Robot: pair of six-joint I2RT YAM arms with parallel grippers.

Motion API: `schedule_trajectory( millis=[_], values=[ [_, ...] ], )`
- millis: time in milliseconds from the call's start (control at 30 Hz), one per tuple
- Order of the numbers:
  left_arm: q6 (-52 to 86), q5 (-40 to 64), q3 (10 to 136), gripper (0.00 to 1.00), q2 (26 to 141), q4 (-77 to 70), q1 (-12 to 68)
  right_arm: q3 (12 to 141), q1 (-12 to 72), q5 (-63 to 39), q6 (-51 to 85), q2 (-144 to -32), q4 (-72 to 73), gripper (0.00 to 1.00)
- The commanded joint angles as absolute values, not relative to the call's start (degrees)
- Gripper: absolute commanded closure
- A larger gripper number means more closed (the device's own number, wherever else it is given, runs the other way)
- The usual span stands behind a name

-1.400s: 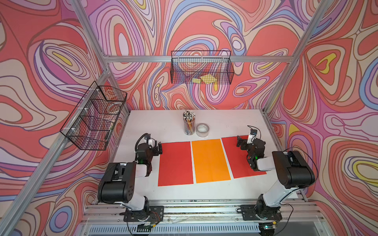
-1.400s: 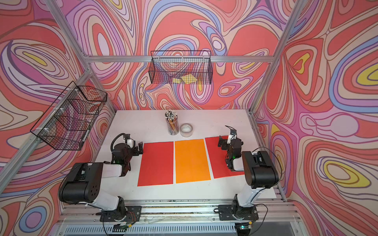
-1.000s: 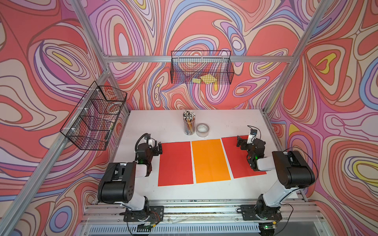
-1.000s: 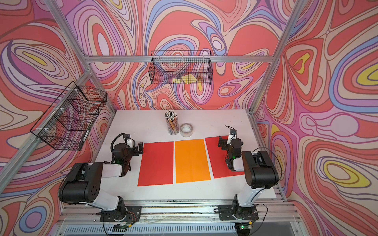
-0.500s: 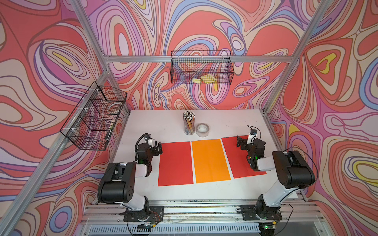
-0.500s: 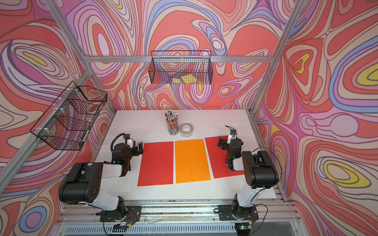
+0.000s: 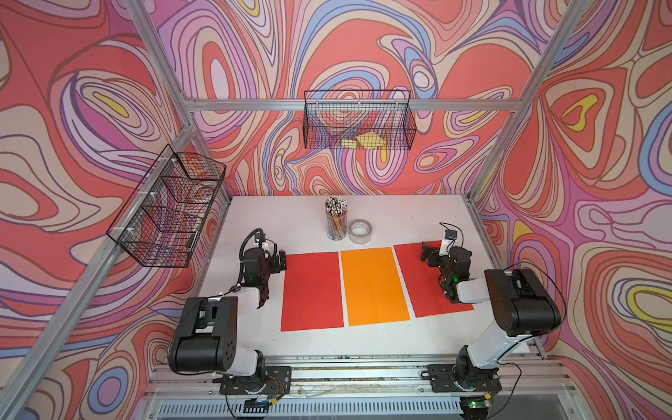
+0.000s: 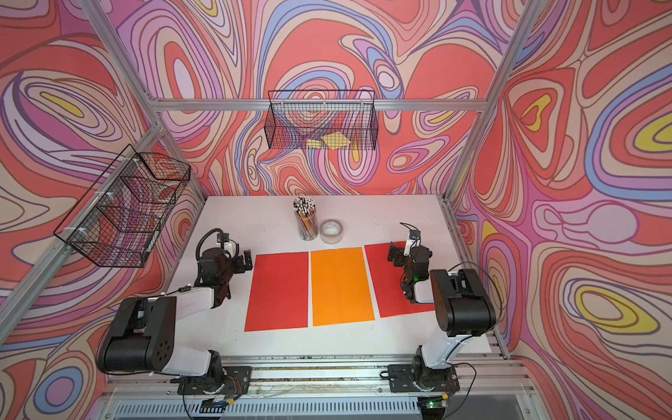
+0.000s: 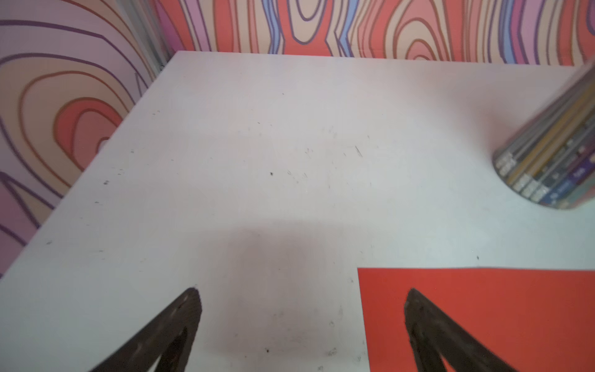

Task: Fold the rectangular paper in half along the long edge
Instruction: Move the paper at the center of the board.

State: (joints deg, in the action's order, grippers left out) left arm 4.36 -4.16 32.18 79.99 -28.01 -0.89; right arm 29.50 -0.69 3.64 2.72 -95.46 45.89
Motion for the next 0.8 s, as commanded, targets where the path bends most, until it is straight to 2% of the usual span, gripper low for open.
schedule_trajectory(
  millis=[0, 67, 233, 333, 467, 567, 667, 767],
  values=[
    [11.1, -11.2, 45.6, 0.01, 71.4, -5.3, -2.4, 37.9, -0.8, 9.3, 4.9, -87.2, 29.7, 0.02],
    [12.1, -6.2, 50.9, 0.01, 68.2, 1.1, -2.9, 42.3, -1.0, 11.1, 7.2, -81.2, 23.1, 0.02],
    [14.4, -1.0, 61.7, 0.01, 60.1, 12.7, -2.9, 64.3, -6.0, 7.9, 24.4, -72.5, -7.6, 0.02],
    [15.0, 1.4, 68.9, 0.01, 56.4, 20.5, -2.9, 68.9, -6.2, -1.3, 24.6, -68.3, -11.1, 0.02],
    [18.4, 1.2, 76.3, 0.01, 53.7, 28.1, -2.9, 70.4, -6.3, 0.6, 29.7, -63.4, -16.7, 0.02],
    [22.5, 5.2, 77.4, 0.01, 52.7, 29.3, -2.9, 72.0, -6.2, -3.0, 26.9, -64.8, -22.4, 0.02],
    [27.4, 14.3, 75.2, 0.09, 53.5, 24.7, -2.3, 76.4, -6.2, -3.6, 25.0, -70.8, -33.3, 0.02],
    [28.0, 13.5, 73.6, 0.15, 55.3, 21.9, 3.9, 77.8, -6.4, -3.3, 24.1, -76.8, -39.8, 0.02]
  ],
)
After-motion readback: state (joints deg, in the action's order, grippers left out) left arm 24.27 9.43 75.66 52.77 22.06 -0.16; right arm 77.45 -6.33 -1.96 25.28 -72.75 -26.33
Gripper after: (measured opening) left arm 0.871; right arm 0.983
